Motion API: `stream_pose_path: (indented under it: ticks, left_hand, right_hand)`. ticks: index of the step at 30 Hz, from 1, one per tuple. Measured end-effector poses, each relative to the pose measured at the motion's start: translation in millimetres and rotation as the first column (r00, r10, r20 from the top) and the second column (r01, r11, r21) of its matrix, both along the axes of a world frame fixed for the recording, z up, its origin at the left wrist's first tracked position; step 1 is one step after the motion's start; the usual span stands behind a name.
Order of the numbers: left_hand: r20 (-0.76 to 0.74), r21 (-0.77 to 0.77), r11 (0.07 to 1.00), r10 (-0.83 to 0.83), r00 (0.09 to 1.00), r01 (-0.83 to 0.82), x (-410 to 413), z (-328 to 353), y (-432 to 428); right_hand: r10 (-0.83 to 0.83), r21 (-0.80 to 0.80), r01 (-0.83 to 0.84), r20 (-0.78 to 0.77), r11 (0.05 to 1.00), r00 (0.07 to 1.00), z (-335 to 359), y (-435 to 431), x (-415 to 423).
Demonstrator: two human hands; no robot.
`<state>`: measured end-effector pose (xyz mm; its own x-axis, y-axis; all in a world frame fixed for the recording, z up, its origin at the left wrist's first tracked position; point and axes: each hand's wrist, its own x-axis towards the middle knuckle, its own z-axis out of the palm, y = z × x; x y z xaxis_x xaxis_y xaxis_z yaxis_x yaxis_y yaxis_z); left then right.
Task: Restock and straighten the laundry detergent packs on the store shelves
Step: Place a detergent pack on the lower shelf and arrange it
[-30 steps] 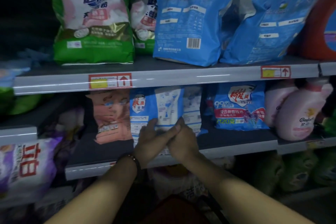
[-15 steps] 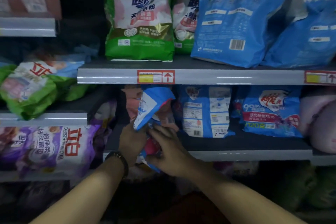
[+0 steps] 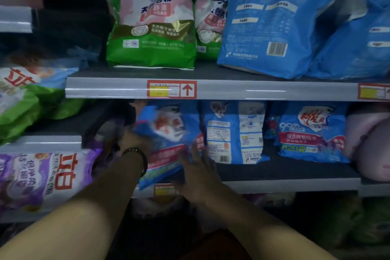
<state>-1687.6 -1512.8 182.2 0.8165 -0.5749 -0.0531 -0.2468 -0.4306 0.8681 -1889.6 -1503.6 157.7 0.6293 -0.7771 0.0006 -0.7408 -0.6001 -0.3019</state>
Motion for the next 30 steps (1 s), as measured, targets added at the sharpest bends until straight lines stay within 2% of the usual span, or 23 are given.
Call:
stream_pose_path:
  ticks: [1,2,4,6,8,9,12,14,16,19,21,24,26,30]
  left_hand:
    - [-0.06,0.087,0.986,0.146,0.987,-0.141,-10.3,-3.6,-6.7]
    - [-0.082,0.112,0.966,0.241,0.967,-0.231,-24.9,-6.9,-12.6]
    - [-0.008,0.024,0.963,0.267,0.964,-0.267,-57.4,-14.4,-12.7]
    - [0.198,-0.037,0.997,0.067,0.978,-0.061,-74.8,-40.7,-8.1]
    - [0.498,0.06,0.989,-0.149,0.855,0.137,-81.1,-65.6,-0.3]
    - [0.574,0.133,0.975,-0.223,0.788,0.178,-84.4,-71.3,-0.9]
    - [0.617,0.355,0.908,-0.406,0.674,0.222,-97.3,-70.6,-6.6]
    - [0.667,0.463,0.864,-0.486,0.565,0.197,-98.5,-71.9,-12.3]
    - [0.66,0.548,0.815,-0.559,0.502,0.186,-98.1,-77.0,-17.5]
    - [0.616,0.615,0.766,-0.614,0.494,0.185,-92.6,-80.9,-24.6]
    - [0.57,0.651,0.726,-0.661,0.488,0.223,-86.4,-80.9,-28.8]
    - [0.512,0.689,0.675,-0.711,0.482,0.265,-82.2,-75.1,-30.1]
    - [0.481,0.724,0.643,-0.73,0.486,0.248,-82.8,-71.6,-32.1]
    - [0.448,0.759,0.606,-0.752,0.484,0.238,-84.1,-69.7,-31.8]
  right_hand:
    - [-0.017,0.001,0.017,-0.006,1.0,1.0,-6.4,-6.8,1.5]
    - [-0.017,-0.003,0.017,0.002,1.0,1.0,-13.7,-12.2,2.9]
    - [0.003,0.003,-0.003,0.02,1.0,1.0,-26.8,-18.6,6.1]
    - [0.006,0.059,-0.008,0.047,0.998,0.999,-37.9,-24.3,8.8]
    - [0.02,0.111,-0.028,0.069,0.993,0.997,-45.4,-31.1,9.1]
    - [0.038,0.131,-0.049,0.086,0.99,0.996,-43.8,-33.5,6.4]
    - [0.061,0.152,-0.091,0.188,0.984,0.98,-33.4,-43.7,-18.0]
    - [-0.013,0.055,-0.001,0.251,0.998,0.968,-26.5,-56.5,-43.9]
    - [-0.181,0.0,0.193,0.347,0.981,0.92,-19.5,-71.5,-73.7]
    - [-0.466,-0.037,0.517,0.38,0.855,0.799,-15.4,-99.9,-114.2]
    - [-0.605,0.091,0.617,0.353,0.782,0.714,-17.9,-121.5,-135.2]
    - [-0.668,0.349,0.571,0.338,0.743,0.663,-20.9,-144.5,-148.1]
    - [-0.689,0.462,0.522,0.349,0.716,0.636,-22.1,-152.8,-145.3]
    - [-0.727,0.507,0.532,0.357,0.678,0.587,-29.7,-180.8,-143.4]
